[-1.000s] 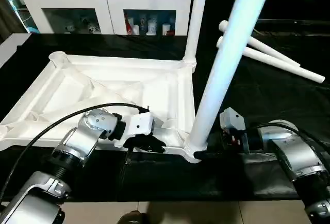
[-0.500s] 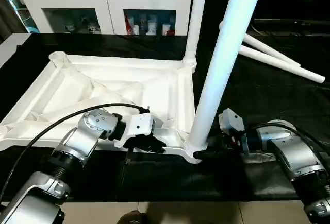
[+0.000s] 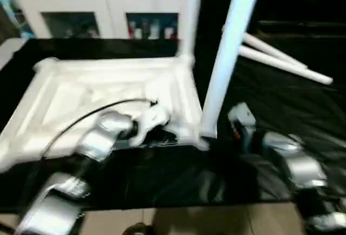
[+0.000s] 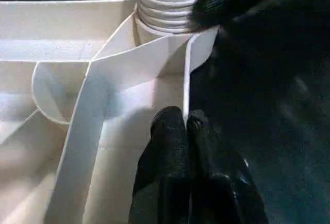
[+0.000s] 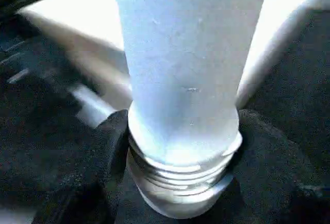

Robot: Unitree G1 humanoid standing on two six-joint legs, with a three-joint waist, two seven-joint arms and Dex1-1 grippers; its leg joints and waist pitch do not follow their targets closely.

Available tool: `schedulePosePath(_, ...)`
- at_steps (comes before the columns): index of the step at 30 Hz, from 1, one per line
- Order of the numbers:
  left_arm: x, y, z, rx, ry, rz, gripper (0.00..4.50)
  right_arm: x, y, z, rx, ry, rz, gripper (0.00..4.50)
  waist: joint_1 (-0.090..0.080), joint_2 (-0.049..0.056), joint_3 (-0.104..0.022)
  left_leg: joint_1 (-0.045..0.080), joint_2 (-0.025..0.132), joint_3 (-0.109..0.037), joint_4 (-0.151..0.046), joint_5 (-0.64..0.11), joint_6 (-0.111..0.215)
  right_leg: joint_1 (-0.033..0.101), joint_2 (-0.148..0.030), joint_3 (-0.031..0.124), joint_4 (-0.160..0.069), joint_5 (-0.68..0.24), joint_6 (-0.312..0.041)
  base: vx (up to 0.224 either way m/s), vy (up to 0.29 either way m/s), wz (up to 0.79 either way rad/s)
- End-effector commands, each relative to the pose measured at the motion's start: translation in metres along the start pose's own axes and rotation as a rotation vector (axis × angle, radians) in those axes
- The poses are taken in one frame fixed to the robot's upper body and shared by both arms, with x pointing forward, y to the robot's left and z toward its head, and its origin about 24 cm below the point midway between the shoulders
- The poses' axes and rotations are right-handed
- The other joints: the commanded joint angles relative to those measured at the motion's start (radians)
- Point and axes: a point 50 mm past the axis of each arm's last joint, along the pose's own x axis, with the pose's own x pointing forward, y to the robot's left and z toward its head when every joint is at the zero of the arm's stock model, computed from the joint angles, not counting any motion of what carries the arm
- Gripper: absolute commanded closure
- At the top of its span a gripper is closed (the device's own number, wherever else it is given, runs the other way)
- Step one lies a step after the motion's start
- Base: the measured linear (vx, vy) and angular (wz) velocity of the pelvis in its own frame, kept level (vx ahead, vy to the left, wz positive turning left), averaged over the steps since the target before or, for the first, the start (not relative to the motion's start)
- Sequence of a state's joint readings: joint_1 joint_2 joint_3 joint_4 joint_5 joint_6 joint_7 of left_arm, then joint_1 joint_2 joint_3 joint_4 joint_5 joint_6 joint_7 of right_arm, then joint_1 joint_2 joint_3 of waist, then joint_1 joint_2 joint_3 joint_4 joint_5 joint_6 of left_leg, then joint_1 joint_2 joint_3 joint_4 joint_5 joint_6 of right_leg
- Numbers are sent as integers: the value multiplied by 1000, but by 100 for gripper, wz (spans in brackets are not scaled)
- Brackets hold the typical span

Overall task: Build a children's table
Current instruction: Rotate leg to tighten

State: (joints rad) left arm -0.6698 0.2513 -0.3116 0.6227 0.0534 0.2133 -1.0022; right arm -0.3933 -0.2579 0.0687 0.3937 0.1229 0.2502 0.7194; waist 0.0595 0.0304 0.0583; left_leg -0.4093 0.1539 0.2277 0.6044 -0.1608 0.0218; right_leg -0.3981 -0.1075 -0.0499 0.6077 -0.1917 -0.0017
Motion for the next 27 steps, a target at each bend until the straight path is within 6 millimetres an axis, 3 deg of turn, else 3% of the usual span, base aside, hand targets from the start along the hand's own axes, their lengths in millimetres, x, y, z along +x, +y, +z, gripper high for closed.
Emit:
schedulePosePath(1, 13, 0, 31, 35, -87, 56, 450, 21, 26, -2, 7, 15, 73, 173, -10, -13, -61, 56, 75, -72, -92, -511, -114, 2, -65, 30, -101, -528, -123, 0, 0, 0)
schedulePosePath(2, 21, 3, 37, 14, -84, 120, 450, 31, 29, 0, 47, 6, -10, 174, -10, -9, -61, 55, 74, -74, -90, -517, -105, 7, -69, 30, -105, -532, -115, 0, 0, 0)
schedulePosePath(5, 31, 6, 44, -1, -65, 213, 450, 45, 35, 4, 93, -3, -97, 174, -19, -8, -62, 60, 71, -74, -92, -526, -103, 2, -64, 26, -112, -524, -114, 0, 0, 0)
schedulePosePath(10, 34, 6, 47, 17, -61, 228, 450, 48, 35, 10, 106, -35, -132, 174, -23, 1, -62, 68, 73, -74, -103, -581, -108, 3, -55, 18, -117, -450, -113, 0, 0, 0)
schedulePosePath(11, 33, 6, 46, 18, -60, 224, 450, 46, 33, 11, 107, -42, -135, 139, -23, 2, -64, 68, 75, -75, -106, -588, -111, 6, -55, 17, -113, -418, -120, 0, 0, 0)
schedulePosePath(13, 32, 6, 46, 29, -64, 213, 450, 43, 31, 12, 108, -55, -138, 139, -24, 3, -64, 68, 75, -73, -109, -592, -114, 6, -55, 17, -112, -383, -130, 0, 0, 0)
schedulePosePath(14, 29, 7, 43, 35, -61, 204, 450, 38, 27, 12, 108, -63, -132, 102, -24, 1, -63, 68, 74, -72, -109, -595, -114, 6, -56, 18, -112, -375, -134, 0, 0, 0)
schedulePosePath(17, 25, 8, 39, 48, -57, 193, 450, 31, 21, 11, 93, -69, -124, 84, -21, -2, -65, 67, 73, -69, -106, -575, -99, 7, -61, 22, -112, -359, -139, 0, 0, 0)
schedulePosePath(18, 22, 9, 35, 49, -51, 189, 450, 27, 19, 11, 80, -76, -101, 70, -22, -2, -67, 52, 75, -71, -110, -529, -85, 21, -63, 21, -102, -323, -144, 0, 0, 0)
schedulePosePath(19, 19, 9, 33, 59, -49, 178, 450, 21, 17, 12, 60, -85, -67, 59, -22, -5, -67, 46, 75, -70, -109, -506, -75, 26, -65, 22, -102, -306, -145, 0, 0, 0)
schedulePosePath(22, 10, 11, 23, 63, -31, 146, 450, 3, 8, 13, 3, -89, 13, 51, -20, -4, -69, 48, 75, -65, -103, -461, -50, 23, -67, 25, -102, -291, -161, 0, 0, 0)
schedulePosePath(23, 6, 12, 19, 67, -23, 134, 450, -4, 3, 14, -18, -87, 40, 40, -21, -7, -70, 42, 75, -63, -101, -429, -38, 31, -65, 25, -99, -279, -166, 0, 0, 0)
schedulePosePath(26, -6, 13, 9, 102, -9, 92, 450, -28, -8, 19, -71, -80, 138, 10, -10, -9, -72, 45, 78, -56, -93, -379, 4, 29, -65, 27, -99, -259, -188, 0, 0, 0)
schedulePosePath(27, -6, 13, 9, 102, -9, 92, 450, -28, -8, 19, -71, -80, 138, 10, -10, -9, -72, 45, 78, -56, -93, -379, 4, 29, -65, 27, -99, -259, -188, 0, 0, 0)
